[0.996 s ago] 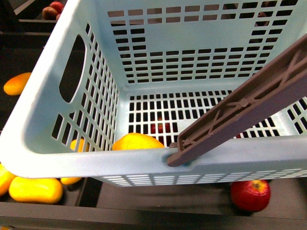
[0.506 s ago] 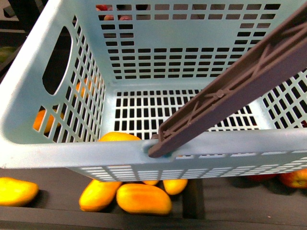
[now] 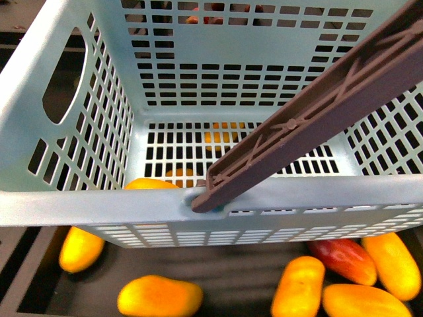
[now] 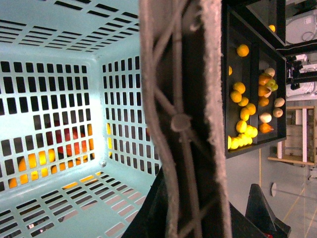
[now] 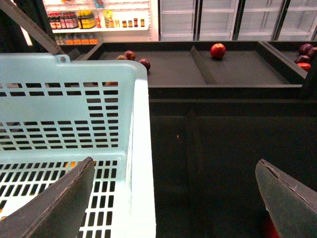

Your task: Pick lemon and mango into basket

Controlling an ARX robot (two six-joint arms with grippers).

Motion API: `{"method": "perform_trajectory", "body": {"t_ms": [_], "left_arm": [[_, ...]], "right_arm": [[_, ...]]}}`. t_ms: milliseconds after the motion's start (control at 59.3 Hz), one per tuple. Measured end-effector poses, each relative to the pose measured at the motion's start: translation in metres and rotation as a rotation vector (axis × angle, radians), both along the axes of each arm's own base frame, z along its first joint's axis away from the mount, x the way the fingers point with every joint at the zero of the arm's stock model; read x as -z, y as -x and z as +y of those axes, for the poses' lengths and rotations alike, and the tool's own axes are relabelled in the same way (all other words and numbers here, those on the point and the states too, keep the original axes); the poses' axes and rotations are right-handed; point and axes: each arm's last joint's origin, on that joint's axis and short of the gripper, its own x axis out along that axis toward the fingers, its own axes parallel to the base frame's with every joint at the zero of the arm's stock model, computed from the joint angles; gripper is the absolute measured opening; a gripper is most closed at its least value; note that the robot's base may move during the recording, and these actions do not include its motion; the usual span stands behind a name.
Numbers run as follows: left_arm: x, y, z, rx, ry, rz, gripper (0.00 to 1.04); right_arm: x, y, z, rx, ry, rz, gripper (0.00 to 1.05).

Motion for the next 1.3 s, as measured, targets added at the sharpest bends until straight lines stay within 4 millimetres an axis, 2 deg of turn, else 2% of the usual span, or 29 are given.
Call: {"method": "perform_trajectory", "body": {"t_ms": [1299], "left_arm": [[-0.0001, -0.0039, 0.0050, -0.025, -0.013, -0.014, 0.05]], "right_arm": [[0.0000, 0.0000, 0.0003, -0.007, 0.000, 0.000, 0.96]]}}
